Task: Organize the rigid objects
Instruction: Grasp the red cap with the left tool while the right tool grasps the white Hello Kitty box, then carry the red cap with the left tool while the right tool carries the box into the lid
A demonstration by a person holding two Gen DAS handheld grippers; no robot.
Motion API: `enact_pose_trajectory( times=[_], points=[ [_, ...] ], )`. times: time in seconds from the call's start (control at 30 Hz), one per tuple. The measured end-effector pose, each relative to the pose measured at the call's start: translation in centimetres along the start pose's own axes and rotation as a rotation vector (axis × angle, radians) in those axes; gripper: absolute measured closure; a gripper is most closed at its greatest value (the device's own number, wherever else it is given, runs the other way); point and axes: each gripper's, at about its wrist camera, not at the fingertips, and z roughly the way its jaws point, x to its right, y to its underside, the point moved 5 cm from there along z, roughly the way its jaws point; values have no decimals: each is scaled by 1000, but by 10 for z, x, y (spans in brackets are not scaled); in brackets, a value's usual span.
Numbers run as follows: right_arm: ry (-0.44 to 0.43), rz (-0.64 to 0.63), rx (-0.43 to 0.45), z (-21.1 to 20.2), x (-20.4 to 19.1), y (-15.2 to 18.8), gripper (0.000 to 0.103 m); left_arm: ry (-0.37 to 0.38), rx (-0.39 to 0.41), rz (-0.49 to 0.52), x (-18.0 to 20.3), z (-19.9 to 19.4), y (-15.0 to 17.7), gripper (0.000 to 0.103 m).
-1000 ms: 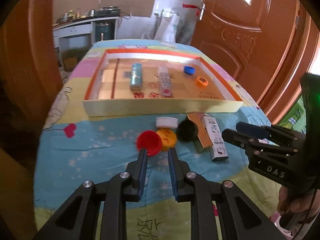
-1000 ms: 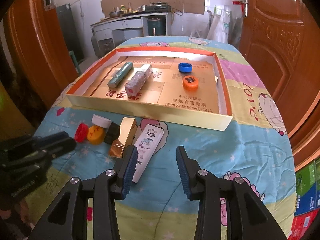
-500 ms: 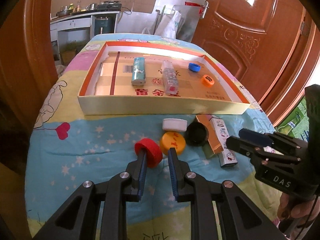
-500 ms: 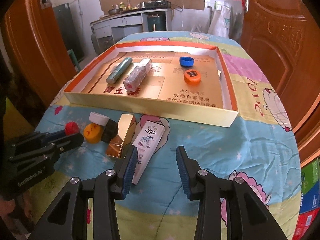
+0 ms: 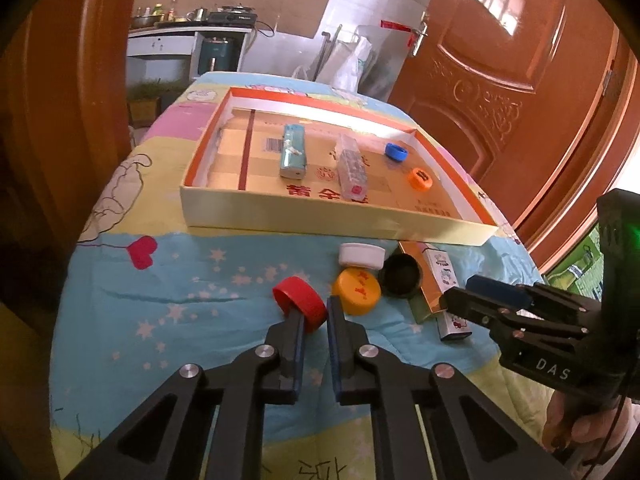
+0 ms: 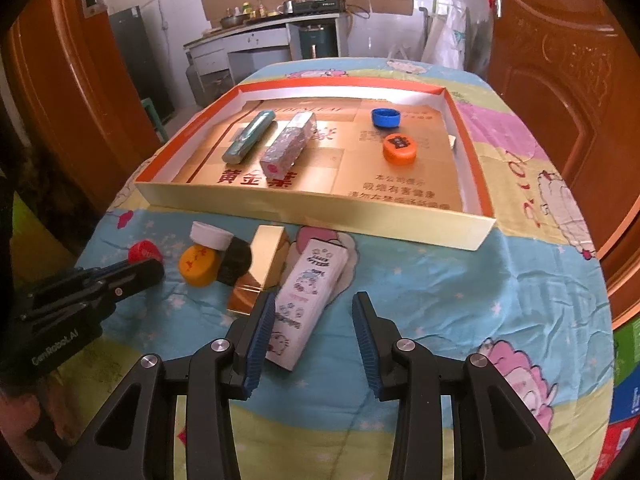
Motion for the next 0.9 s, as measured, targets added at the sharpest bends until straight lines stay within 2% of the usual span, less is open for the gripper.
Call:
enact_pose_trajectory(
  times=[0.33,0.4,0.57,0.9],
  points=[
    [46,-28,-27,12,-14,2,62,-18,60,11,-3,-21,-3,92],
    [51,-33,-27,11,-14,2,68,-16,64,13,-2,-22,-4,92],
    [72,-45,-21,8,-13,2,76,-7,64,10,-2,-23,-4,92],
    [57,-37,-11,-1,-9,3,78,-1,69,16,2,-28,-5,92]
  ],
)
